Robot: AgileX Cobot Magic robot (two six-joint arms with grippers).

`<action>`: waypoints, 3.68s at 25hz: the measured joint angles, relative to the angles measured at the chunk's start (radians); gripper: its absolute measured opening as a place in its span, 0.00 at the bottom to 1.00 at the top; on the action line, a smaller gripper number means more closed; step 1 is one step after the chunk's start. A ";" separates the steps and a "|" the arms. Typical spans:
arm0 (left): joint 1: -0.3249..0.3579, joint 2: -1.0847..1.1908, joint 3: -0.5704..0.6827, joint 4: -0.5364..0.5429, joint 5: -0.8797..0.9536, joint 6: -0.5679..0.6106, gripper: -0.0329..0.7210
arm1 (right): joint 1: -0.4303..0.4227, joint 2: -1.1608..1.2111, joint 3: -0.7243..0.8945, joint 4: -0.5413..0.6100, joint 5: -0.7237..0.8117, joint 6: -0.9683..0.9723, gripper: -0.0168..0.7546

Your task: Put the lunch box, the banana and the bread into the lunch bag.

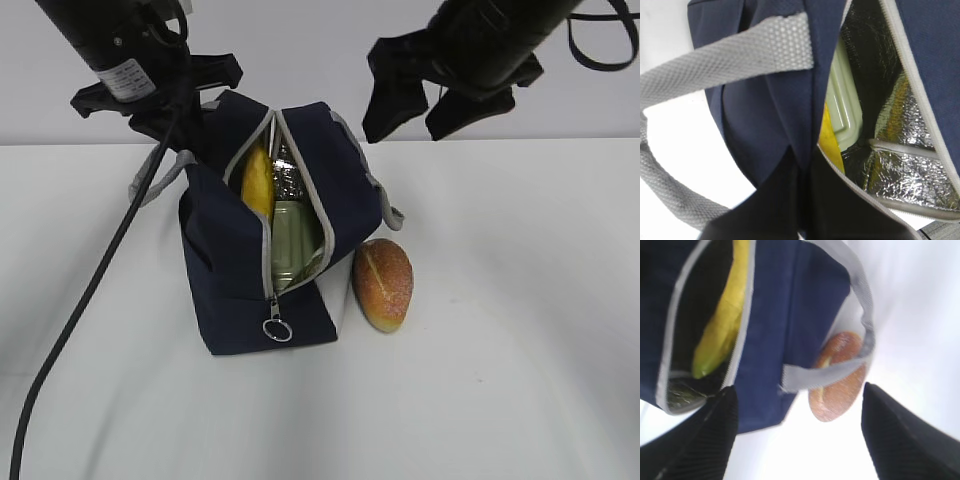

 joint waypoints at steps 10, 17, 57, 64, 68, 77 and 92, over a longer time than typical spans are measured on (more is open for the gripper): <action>0.000 0.000 0.000 0.002 0.000 0.000 0.04 | 0.000 -0.292 0.491 -0.027 -0.285 0.000 0.78; 0.000 0.000 0.000 0.003 0.000 0.000 0.04 | 0.000 -0.305 0.624 -0.025 -0.330 0.003 0.78; 0.000 0.000 0.000 0.024 0.000 0.000 0.04 | 0.000 0.216 0.357 0.124 -0.412 -0.037 0.87; 0.000 0.000 -0.001 0.027 0.000 0.000 0.04 | 0.000 0.267 0.300 0.139 -0.384 -0.040 0.74; 0.000 0.000 -0.001 0.028 0.000 0.000 0.04 | 0.000 0.267 0.298 0.139 -0.372 -0.040 0.61; 0.000 0.000 -0.001 0.029 0.000 0.000 0.04 | -0.010 0.240 0.297 0.000 -0.302 0.001 0.55; 0.000 0.000 -0.001 0.030 0.000 0.000 0.04 | -0.105 0.009 0.223 -0.195 -0.182 0.135 0.55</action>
